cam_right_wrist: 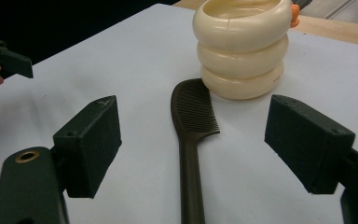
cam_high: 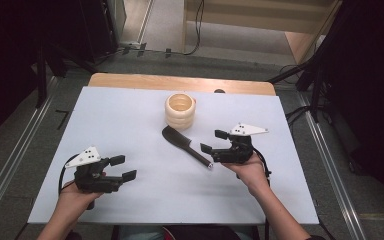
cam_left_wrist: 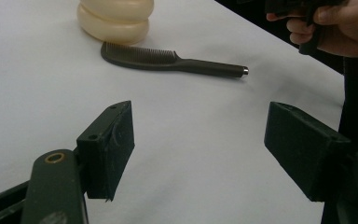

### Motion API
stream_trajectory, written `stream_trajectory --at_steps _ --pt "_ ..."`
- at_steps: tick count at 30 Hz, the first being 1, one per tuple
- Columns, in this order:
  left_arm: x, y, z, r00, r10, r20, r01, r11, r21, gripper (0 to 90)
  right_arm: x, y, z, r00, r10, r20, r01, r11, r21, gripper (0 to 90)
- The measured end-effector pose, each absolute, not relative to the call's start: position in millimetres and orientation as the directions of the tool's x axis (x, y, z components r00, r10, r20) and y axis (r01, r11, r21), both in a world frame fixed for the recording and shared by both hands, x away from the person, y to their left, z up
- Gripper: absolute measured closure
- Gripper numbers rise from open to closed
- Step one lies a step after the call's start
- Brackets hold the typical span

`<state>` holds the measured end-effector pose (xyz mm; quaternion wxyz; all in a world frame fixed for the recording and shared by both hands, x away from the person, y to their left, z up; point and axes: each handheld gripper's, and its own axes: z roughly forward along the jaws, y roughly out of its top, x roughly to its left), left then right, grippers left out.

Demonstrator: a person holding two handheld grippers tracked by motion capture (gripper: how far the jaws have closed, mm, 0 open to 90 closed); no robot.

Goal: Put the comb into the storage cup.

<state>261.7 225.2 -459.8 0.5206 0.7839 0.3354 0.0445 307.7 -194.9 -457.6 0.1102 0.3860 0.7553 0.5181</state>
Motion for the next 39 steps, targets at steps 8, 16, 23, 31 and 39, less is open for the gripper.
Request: stream_trajectory --at_steps 8,16,23,31,39 --pt "261.8 225.7 -459.7 0.772 0.57 -0.282 0.479 -0.23 0.847 25.0 322.0 -180.2 -461.7 -0.681 0.696 0.227 0.478 0.188 0.858 17.4" --pt "261.9 225.7 -459.8 0.771 0.571 -0.281 0.479 -0.23 0.847 25.0 332.5 -172.5 -461.9 -0.671 0.71 0.214 0.519 0.243 0.82 18.4" --pt "262.0 225.7 -459.8 0.771 0.572 -0.281 0.481 -0.231 0.846 25.0 335.2 -166.8 -459.4 -0.685 0.705 0.182 0.571 0.364 0.736 20.6" --pt "262.1 225.8 -459.8 0.77 0.572 -0.282 0.481 -0.231 0.846 25.0 335.4 -164.3 -463.5 -0.689 0.708 0.155 0.599 0.436 0.671 21.4" --pt "262.2 225.9 -459.9 0.77 0.572 -0.283 0.483 -0.232 0.845 25.0 335.0 -161.1 -468.5 -0.693 0.705 0.152 0.636 0.497 0.59 24.4"
